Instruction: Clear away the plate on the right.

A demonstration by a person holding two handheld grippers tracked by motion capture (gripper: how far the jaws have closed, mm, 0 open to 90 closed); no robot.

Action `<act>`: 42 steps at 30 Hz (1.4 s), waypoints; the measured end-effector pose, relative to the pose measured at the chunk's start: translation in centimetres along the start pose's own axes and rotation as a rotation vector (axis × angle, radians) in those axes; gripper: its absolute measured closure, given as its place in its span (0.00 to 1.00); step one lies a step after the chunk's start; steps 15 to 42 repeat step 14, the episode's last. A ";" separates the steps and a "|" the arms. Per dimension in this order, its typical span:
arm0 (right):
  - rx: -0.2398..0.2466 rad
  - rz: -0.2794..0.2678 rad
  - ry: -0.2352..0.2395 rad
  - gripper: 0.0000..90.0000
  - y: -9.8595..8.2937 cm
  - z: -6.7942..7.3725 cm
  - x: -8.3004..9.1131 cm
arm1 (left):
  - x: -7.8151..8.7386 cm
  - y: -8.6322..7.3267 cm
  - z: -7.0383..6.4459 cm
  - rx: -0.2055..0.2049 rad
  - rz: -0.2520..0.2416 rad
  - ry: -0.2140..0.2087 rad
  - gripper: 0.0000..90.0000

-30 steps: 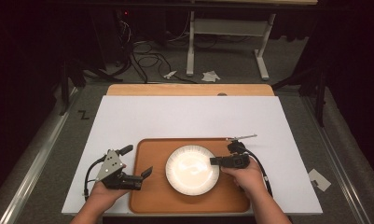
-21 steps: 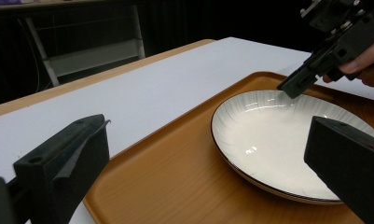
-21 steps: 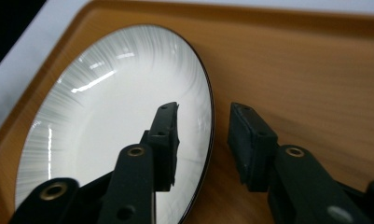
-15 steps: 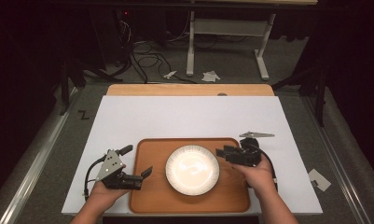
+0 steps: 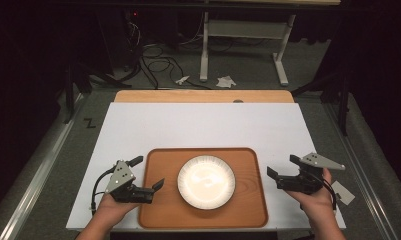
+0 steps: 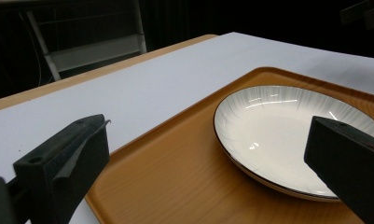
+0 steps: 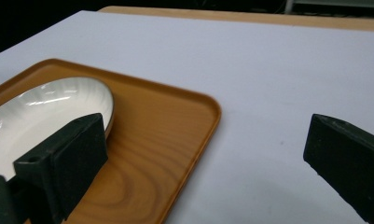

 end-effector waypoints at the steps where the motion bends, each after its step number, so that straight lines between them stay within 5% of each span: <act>1: 0.004 0.006 0.011 0.00 -0.1 0.0 0.0 | -0.2 0.0 0.0 0.001 0.004 0.000 0.01; 6: 0.033 -0.026 0.027 0.00 0.1 0.8 -0.5 | -0.5 -0.1 -0.1 -0.003 0.017 -0.001 0.01; 9: 0.055 0.021 -0.003 0.00 0.0 0.9 -0.9 | -0.5 -0.1 -0.1 -0.006 0.022 -0.002 0.01; 42: 0.033 0.029 0.004 0.00 -0.1 0.7 -1.1 | -0.5 -0.1 -0.3 -0.011 0.019 -0.008 0.01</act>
Point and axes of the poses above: each handheld gripper's, and its own axes: x roughly backward along the jaws, y roughly out of its top, z roughly to its left, the point moved 2 cm from there along -x, roughly forward along the jaws, and after that the axes turned 12 degrees about z, right-handed, at the moved point
